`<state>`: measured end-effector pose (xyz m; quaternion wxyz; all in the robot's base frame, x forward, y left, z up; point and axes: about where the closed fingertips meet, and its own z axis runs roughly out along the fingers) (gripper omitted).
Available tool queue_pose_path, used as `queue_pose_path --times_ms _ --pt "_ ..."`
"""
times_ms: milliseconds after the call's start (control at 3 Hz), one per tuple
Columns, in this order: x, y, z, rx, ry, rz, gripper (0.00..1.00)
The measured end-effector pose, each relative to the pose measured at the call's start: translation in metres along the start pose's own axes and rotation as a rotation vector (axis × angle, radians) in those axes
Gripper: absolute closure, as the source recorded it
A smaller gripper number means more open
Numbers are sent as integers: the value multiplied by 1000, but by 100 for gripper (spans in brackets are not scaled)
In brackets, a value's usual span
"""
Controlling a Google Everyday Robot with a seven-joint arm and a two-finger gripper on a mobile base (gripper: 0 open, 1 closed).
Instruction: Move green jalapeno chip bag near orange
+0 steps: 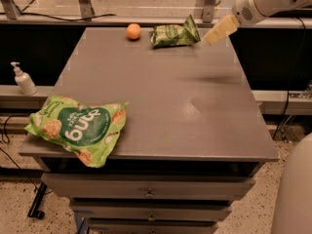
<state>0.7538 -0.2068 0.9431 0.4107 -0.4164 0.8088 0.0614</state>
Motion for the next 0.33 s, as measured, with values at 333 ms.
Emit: queue_pose_path --times_ms 333 --pt "0 0 1 0 0 0 0"
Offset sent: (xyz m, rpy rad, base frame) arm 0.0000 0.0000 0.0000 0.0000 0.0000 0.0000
